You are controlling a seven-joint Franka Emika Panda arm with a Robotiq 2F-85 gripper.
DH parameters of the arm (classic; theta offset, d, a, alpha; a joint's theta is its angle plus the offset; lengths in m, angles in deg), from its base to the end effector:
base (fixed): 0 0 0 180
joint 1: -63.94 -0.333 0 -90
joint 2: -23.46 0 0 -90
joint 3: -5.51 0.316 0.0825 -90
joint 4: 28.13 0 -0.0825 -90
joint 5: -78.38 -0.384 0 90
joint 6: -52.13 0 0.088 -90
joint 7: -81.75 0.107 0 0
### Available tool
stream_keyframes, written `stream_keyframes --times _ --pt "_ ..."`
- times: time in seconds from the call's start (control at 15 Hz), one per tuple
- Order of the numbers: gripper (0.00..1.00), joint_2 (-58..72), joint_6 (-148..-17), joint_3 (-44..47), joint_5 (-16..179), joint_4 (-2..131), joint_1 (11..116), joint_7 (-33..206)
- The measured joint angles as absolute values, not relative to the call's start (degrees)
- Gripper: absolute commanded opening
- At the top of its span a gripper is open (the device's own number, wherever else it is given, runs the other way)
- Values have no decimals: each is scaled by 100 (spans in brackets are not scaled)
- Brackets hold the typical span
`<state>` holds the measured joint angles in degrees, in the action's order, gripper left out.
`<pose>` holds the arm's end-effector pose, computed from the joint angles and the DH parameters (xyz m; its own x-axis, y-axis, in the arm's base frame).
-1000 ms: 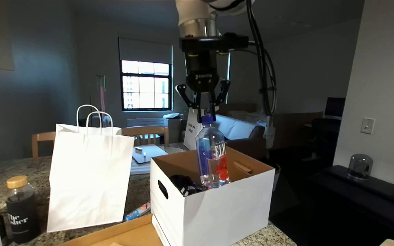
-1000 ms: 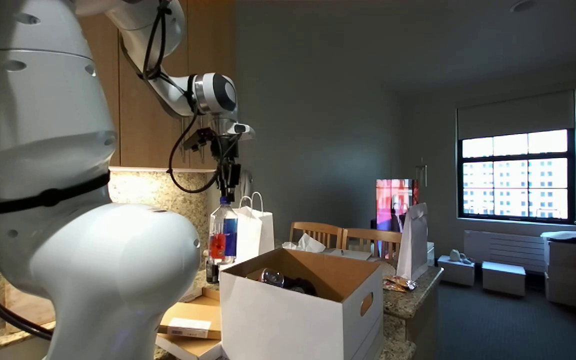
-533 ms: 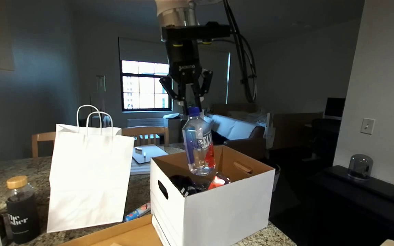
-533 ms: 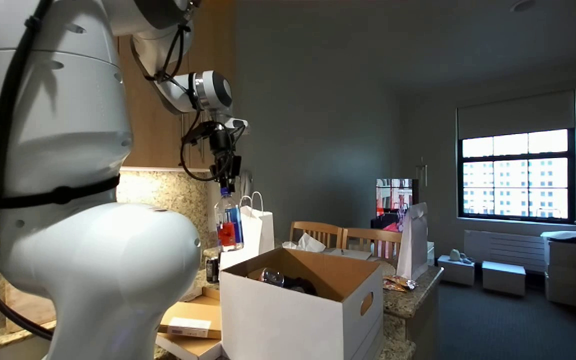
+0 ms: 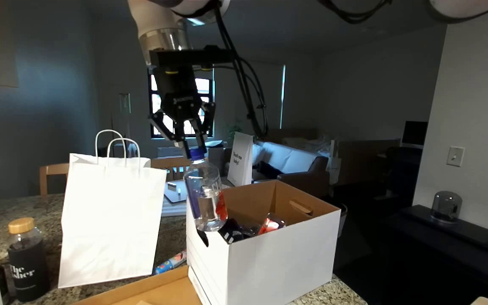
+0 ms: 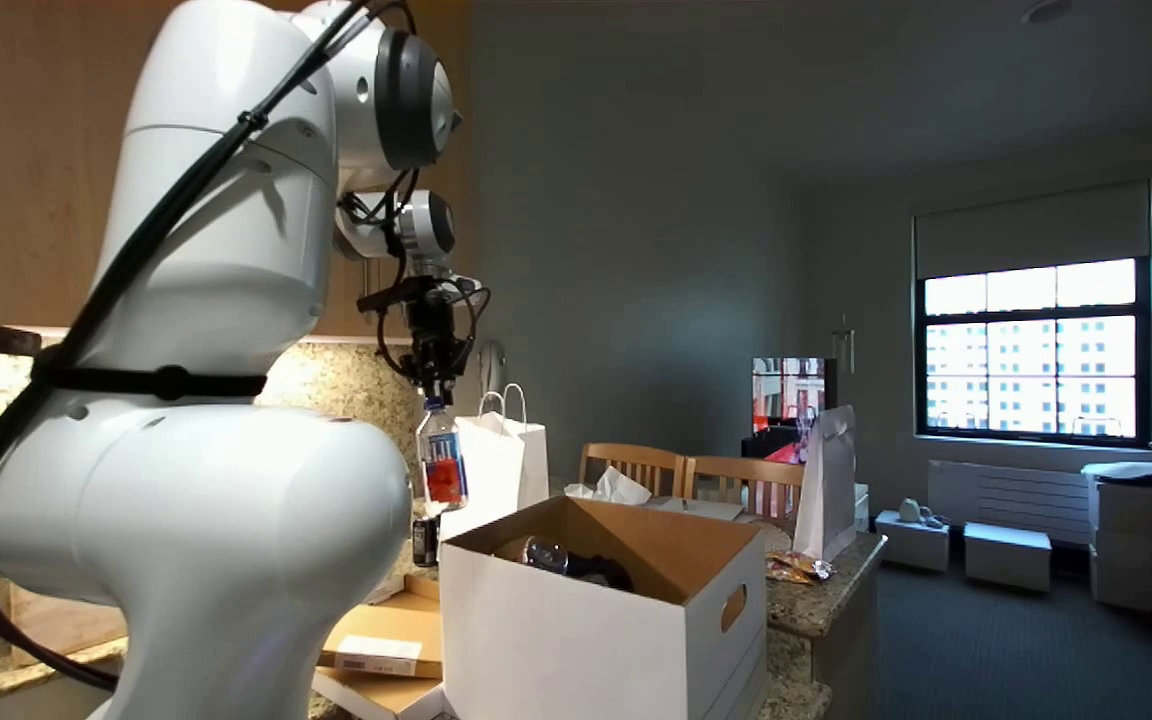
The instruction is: Remove smaller box and three bottles from the bigger box and you put them on the table
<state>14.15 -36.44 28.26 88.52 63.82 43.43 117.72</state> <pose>0.4495 0.3766 0.5211 0.9861 0.1311 -0.1022 0.1503 -0.9657 0.2115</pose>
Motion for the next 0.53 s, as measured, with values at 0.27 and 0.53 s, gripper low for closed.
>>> stream_keyframes --times 0.27,0.53 --pt "13 671 -3426 2667 9101 5586 3922 11618" --pt "14 127 -3705 2424 9371 5119 3566 11569"
